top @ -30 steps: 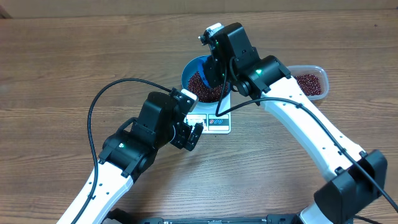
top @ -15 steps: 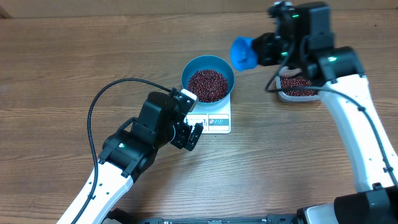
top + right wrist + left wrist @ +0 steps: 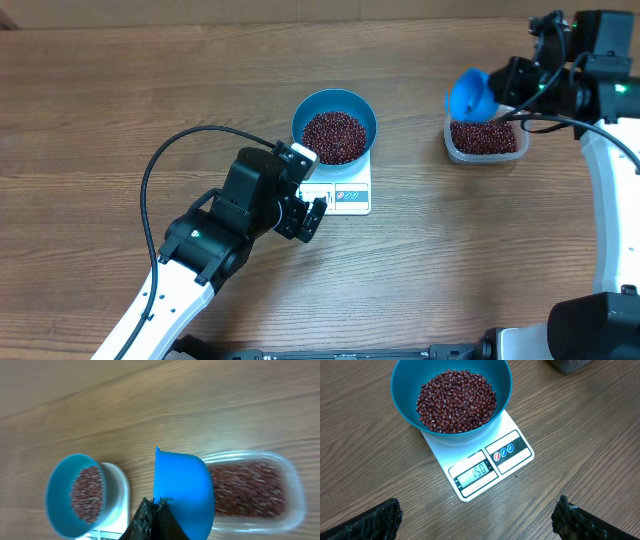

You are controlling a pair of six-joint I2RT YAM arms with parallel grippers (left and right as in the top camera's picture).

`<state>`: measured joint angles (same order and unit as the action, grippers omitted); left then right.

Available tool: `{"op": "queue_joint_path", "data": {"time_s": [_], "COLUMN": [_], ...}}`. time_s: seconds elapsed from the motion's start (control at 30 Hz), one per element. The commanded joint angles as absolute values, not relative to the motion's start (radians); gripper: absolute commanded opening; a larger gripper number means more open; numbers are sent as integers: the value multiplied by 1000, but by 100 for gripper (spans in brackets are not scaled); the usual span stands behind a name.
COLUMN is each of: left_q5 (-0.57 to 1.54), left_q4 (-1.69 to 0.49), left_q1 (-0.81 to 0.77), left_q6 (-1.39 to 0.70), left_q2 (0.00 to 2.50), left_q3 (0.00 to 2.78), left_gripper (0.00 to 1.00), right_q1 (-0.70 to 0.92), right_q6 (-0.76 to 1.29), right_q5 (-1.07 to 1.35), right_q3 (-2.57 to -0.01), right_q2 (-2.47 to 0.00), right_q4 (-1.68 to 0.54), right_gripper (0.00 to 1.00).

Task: Scoop item into bowl and weigh 150g on scale
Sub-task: 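Carry the blue cup right over the clear bean tub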

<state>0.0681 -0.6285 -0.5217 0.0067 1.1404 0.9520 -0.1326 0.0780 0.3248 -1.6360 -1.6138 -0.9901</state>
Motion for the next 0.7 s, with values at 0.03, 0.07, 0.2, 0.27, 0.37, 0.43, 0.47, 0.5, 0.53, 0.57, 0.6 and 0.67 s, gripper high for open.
{"op": "queue_joint_path", "data": {"time_s": [0.03, 0.07, 0.2, 0.27, 0.37, 0.43, 0.47, 0.5, 0.53, 0.57, 0.6, 0.67], "left_q5": [71, 71, 71, 71, 71, 71, 71, 71, 71, 71, 71, 71], "left_q4": [-624, -624, -624, -624, -624, -624, -624, -624, -624, -624, -624, -624], "left_q1": [-516, -516, -516, -516, -516, -516, -516, -516, -516, -516, -516, -516], "left_q6": [22, 22, 22, 22, 22, 22, 22, 22, 22, 22, 22, 22], "left_q2": [1146, 1146, 1146, 1146, 1146, 1146, 1146, 1146, 1146, 1146, 1146, 1146], "left_q3": [971, 971, 971, 971, 971, 971, 971, 971, 971, 971, 971, 971], "left_gripper": [99, 99, 100, 100, 99, 99, 99, 100, 100, 100, 100, 100], "right_q1": [-146, -146, -125, -105, -74, -50, -34, -19, -5, 10, 23, 45], "right_q6": [43, 24, -62, -62, -61, -61, -61, -60, -60, -57, -54, -53], "right_q5": [176, 150, 14, -93, -204, -266, -298, -325, -348, -377, -401, -447], "right_q3": [-1645, -1645, -1645, -1645, -1645, -1645, -1645, -1645, -1645, -1645, -1645, -1645], "right_q2": [-1594, -1594, -1594, -1594, -1594, -1594, -1594, -1594, -1594, -1596, -1596, -1597], "right_q4": [-1011, -1016, -1043, -1051, -1059, -1060, -1059, -1058, -1057, -1055, -1054, -1053], "right_gripper": [4, 4, 4, 4, 4, 4, 4, 4, 4, 4, 4, 4]}}
